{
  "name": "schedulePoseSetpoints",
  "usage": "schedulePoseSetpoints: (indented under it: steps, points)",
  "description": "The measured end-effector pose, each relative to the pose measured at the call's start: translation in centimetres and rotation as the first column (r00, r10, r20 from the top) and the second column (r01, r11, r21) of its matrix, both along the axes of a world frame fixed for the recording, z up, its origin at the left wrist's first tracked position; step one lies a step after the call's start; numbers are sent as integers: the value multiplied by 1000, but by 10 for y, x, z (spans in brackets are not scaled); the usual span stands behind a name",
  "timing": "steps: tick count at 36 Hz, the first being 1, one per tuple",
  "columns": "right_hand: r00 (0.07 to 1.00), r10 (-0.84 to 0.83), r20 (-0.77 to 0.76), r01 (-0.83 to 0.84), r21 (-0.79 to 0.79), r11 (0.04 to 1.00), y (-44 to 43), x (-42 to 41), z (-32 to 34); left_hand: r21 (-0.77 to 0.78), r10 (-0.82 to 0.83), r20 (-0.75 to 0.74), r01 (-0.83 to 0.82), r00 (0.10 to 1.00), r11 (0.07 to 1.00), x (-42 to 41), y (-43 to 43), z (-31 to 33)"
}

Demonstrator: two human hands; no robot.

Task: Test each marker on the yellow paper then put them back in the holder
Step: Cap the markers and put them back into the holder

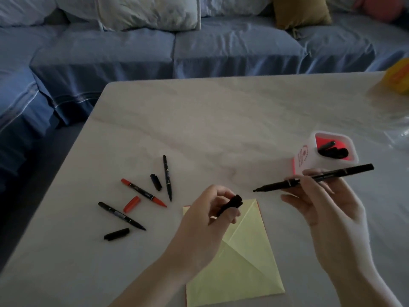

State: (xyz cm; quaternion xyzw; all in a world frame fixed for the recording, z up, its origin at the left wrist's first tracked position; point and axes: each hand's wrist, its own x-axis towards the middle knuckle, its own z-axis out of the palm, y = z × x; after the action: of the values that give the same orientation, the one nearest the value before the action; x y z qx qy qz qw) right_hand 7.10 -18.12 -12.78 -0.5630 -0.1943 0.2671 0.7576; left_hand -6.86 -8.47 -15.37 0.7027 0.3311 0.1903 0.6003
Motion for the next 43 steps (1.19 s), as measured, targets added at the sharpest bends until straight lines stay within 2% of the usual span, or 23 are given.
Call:
schedulePoseSetpoints:
  steps: [3, 8, 17, 23, 30, 36, 38, 41, 43]
  points:
    - [999, 14, 34, -15, 31, 999, -3, -3, 1, 13, -6, 17, 6, 1000, 1000, -1, -8, 0]
    - [995, 60, 79, -60, -5, 998, -7, -5, -1, 9, -4, 46, 3, 999, 1000, 3, -14, 3]
    - [994, 89, 59, -89, -16, 996, -12, -7, -3, 55, -1, 41, -1, 999, 998, 3, -17, 8]
    - [982, 186, -25, -187, -72, 980, -13, -11, -6, 208, -36, -5, 36, 999, 977, 3, -20, 9]
    - [968, 221, -118, -236, -130, 963, -21, -15, -15, 324, -158, -98, 182, 982, 928, 0, -28, 2]
    - [964, 221, -151, -238, -105, 966, -26, -15, -27, 177, -180, -130, 201, 975, 964, 4, -30, 2]
    - [966, 213, -146, -226, -74, 971, -26, -15, -30, 83, -186, -127, 197, 974, 977, 7, -30, 2]
    - [965, 231, -124, -240, -61, 969, -27, -16, -36, -202, -213, -89, 192, 973, 960, 9, -27, 4]
    - [959, 254, -122, -262, -50, 964, -28, -16, -41, -450, -238, -33, 198, 971, 871, 9, -25, 4]
